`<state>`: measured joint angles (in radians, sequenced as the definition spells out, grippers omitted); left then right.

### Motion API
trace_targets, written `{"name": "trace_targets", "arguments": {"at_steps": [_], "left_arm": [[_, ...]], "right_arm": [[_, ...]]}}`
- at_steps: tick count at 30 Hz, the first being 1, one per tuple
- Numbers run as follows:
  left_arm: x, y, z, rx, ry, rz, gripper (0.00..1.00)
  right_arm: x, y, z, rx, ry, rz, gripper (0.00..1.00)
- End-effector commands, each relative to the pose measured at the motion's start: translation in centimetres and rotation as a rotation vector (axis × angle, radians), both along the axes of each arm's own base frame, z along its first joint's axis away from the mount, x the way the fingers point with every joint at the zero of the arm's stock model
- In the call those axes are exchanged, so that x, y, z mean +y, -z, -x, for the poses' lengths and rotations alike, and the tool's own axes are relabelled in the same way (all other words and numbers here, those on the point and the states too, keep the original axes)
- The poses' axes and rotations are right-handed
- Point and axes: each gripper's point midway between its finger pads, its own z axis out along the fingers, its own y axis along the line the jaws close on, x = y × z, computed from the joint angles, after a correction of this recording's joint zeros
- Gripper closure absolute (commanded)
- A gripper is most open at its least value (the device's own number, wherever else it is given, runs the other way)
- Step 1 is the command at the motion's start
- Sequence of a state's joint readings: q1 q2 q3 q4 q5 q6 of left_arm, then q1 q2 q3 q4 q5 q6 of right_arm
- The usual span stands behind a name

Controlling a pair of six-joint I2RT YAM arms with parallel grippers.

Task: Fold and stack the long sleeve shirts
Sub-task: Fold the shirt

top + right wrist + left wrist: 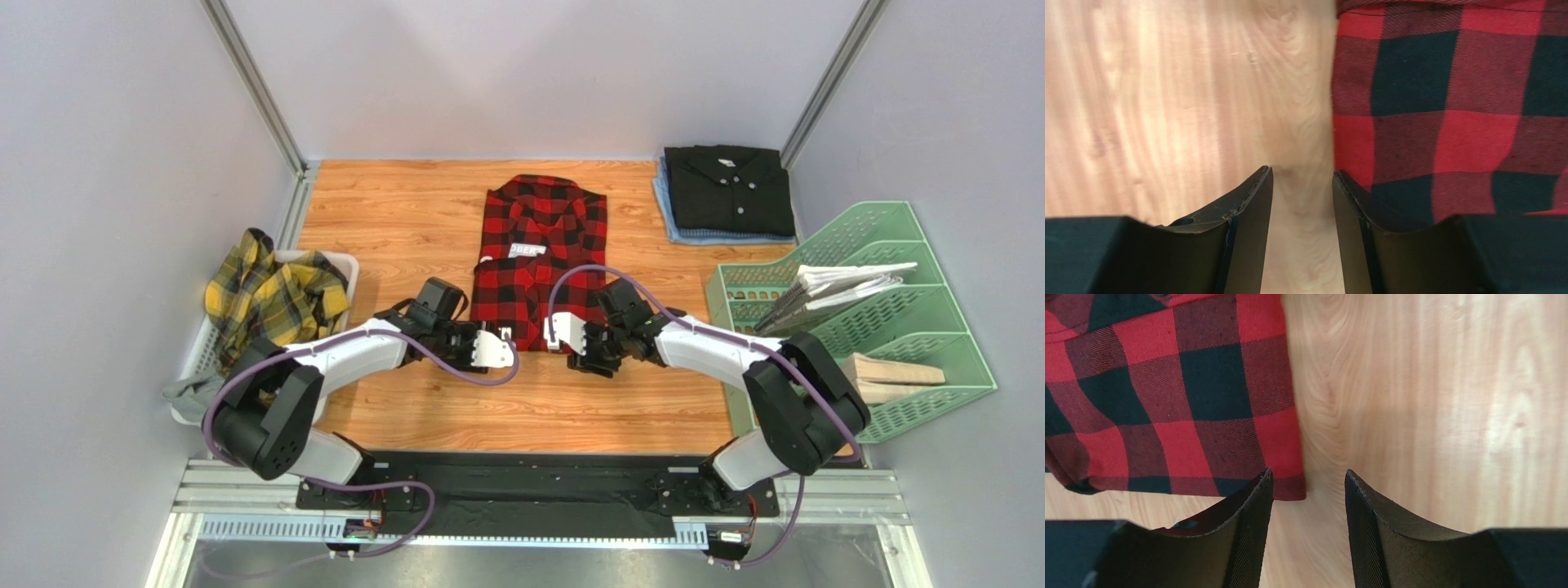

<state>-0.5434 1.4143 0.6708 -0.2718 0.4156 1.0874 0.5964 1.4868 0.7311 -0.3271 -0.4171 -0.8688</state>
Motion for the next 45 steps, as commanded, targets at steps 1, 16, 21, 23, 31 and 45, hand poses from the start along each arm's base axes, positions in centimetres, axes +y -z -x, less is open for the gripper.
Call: {"name": "trace_targets", "arguments": {"at_steps": [1,16,21,23,31,45], "left_arm": [[-0.7,-0.4,-3.1,-0.133,0.034,-0.031,0.47],[-0.6,0.9,-4.3,-0.098,0.010,-0.087,1.00],[-1.3,-2.3,-3.2,-0.036,-0.006,-0.001,1.00],[-1.6,-3.2,-2.4,-0.002,-0.001,0.017,1.00],[-1.6,-6.5,1.1,0.099,0.054,0.064,1.00],[-0.3,-13.7,5.1,0.420,0.007,0.146,1.00]], "right_arm": [[0.4,-0.1,-3.3,-0.174,-0.010,0.055,0.56],[-0.9,0.3,-3.2,-0.186,-0.005,0.118,1.00],[-0.5,-3.3,-2.9,-0.148,0.067,0.033,1.00],[-0.4,-4.4,-2.7,-0.139,0.074,-0.002,1.00],[-1.6,-6.6,-0.1,-0.046,0.093,-0.025,1.00],[-0.1,-14.6,2.1,0.101,0.072,-0.118,1.00]]}}
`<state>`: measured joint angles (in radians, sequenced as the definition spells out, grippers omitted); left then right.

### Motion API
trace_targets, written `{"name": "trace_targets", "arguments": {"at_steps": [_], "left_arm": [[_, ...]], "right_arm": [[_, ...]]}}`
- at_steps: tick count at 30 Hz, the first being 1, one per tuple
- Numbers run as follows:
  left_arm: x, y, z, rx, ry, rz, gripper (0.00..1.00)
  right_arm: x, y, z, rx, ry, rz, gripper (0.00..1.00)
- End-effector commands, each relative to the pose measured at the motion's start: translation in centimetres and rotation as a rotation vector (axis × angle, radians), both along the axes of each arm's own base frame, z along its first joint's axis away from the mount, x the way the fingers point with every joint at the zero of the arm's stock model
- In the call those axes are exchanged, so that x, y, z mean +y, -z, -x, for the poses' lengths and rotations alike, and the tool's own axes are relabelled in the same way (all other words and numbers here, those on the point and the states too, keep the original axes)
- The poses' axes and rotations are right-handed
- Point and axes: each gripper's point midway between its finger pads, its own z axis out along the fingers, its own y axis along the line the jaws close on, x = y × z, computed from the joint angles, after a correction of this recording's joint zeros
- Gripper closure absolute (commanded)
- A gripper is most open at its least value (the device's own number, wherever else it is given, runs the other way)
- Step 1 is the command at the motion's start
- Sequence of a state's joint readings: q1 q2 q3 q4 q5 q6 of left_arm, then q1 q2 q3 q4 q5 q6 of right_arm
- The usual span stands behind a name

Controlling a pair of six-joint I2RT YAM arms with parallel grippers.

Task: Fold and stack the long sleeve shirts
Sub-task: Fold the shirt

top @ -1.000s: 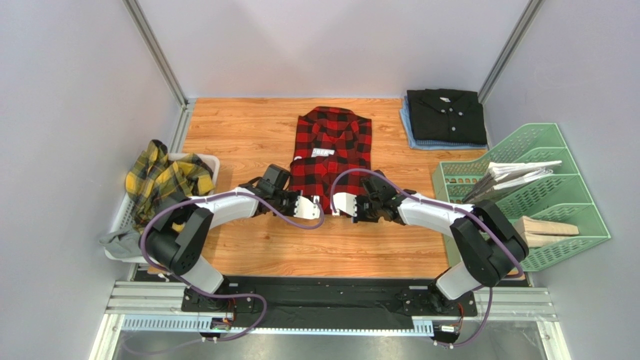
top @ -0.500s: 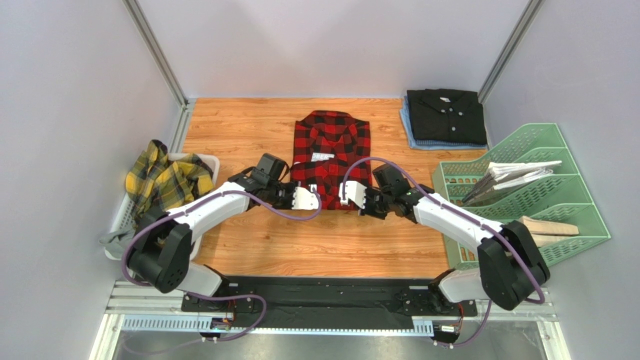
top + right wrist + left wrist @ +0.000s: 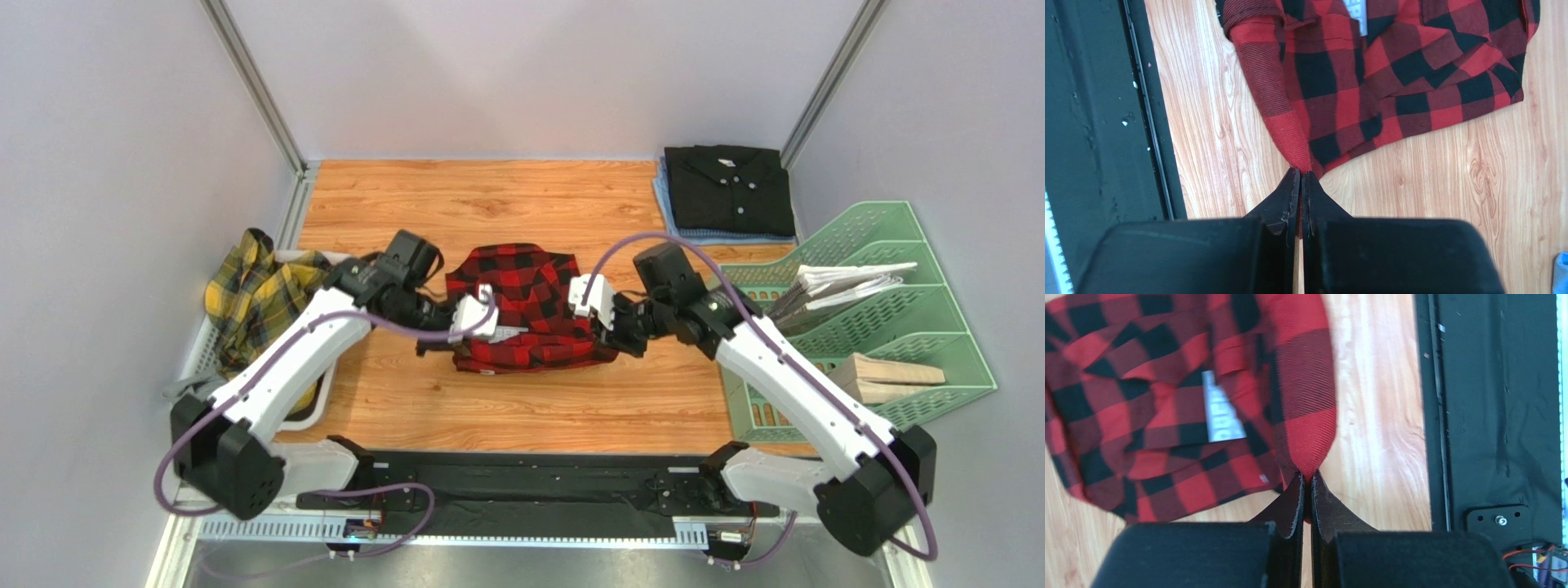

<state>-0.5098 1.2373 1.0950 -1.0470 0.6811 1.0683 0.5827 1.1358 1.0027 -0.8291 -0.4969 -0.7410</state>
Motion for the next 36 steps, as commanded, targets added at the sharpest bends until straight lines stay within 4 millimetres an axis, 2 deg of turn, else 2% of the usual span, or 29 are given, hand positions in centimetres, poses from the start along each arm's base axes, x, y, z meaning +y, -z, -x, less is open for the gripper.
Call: {"name": "trace_targets", "arguments": {"at_steps": [1,2,3,5,6,7,8,9,10,12,13,15,16,19,20,24,26,28,30,33,35,36], "left_arm": [[0.2,0.0,-3.1,0.159,-0.088,-0.002,1.00],[0.0,0.9,-4.9,0.189,-0.104,-0.024,1.00],[0.1,1.5,-5.9,0.207,-0.121,-0.037,1.00],[0.7,3.4,-8.7,0.251,-0.176,-0.076,1.00],[0.9,4.0,-9.5,0.279,-0.206,-0.082,1.00],[1.4,4.8,-10.7,0.289,-0.240,-0.095,1.00],[1.4,5.8,-12.1,0.311,-0.261,-0.107,1.00],[1.6,6.3,-12.7,0.340,-0.301,-0.120,1.00],[1.9,6.7,-13.5,0.353,-0.330,-0.126,1.00],[2.0,8.0,-14.9,0.395,-0.359,-0.153,1.00],[2.1,8.4,-15.1,0.425,-0.389,-0.173,1.00],[2.4,9.8,-16.3,0.457,-0.429,-0.213,1.00],[2.5,10.0,-16.6,0.470,-0.454,-0.225,1.00],[2.7,11.3,-16.4,0.503,-0.462,-0.253,1.00],[2.7,11.5,-16.2,0.506,-0.462,-0.256,1.00],[2.7,11.6,-15.2,0.516,-0.451,-0.259,1.00],[2.8,11.6,-14.2,0.529,-0.438,-0.273,1.00],[2.8,11.4,-12.3,0.566,-0.413,-0.282,1.00],[2.9,11.4,-10.3,0.607,-0.392,-0.283,1.00],[3.0,10.7,-8.4,0.620,-0.367,-0.263,1.00],[2.9,9.8,-8.0,0.608,-0.361,-0.230,0.99],[2.8,9.0,-7.9,0.591,-0.351,-0.207,0.93]], "right_arm": [[1.2,0.0,-2.4,0.086,-0.013,0.032,1.00],[1.8,0.4,-3.0,0.107,-0.025,0.038,1.00],[2.6,0.8,-4.6,0.128,-0.025,0.055,1.00],[3.5,1.5,-6.5,0.176,-0.009,0.053,1.00],[3.4,3.9,-7.6,0.257,0.010,0.089,1.00],[4.1,2.9,-9.6,0.241,0.024,0.065,1.00],[4.5,3.0,-10.5,0.273,0.048,0.048,1.00],[4.2,3.8,-11.2,0.320,0.068,0.064,1.00],[5.1,4.0,-13.4,0.330,0.076,0.058,1.00],[5.4,4.9,-14.0,0.432,0.098,0.061,1.00],[6.0,6.2,-14.9,0.474,0.108,0.071,1.00],[6.2,7.0,-14.9,0.558,0.143,0.071,1.00],[6.6,8.3,-14.9,0.604,0.155,0.079,1.00],[6.8,10.2,-14.2,0.724,0.222,0.096,1.00],[6.6,11.5,-13.4,0.795,0.257,0.116,1.00],[5.6,13.5,-10.6,0.939,0.324,0.153,1.00],[5.2,13.6,-9.1,0.985,0.345,0.158,1.00],[5.0,13.3,-8.0,1.020,0.372,0.155,1.00],[4.6,12.4,-6.5,1.045,0.386,0.145,1.00],[4.5,10.9,-5.1,1.069,0.392,0.115,1.00],[4.6,9.9,-4.6,1.081,0.397,0.096,1.00],[4.8,9.0,-4.6,1.073,0.385,0.076,0.98]]}}
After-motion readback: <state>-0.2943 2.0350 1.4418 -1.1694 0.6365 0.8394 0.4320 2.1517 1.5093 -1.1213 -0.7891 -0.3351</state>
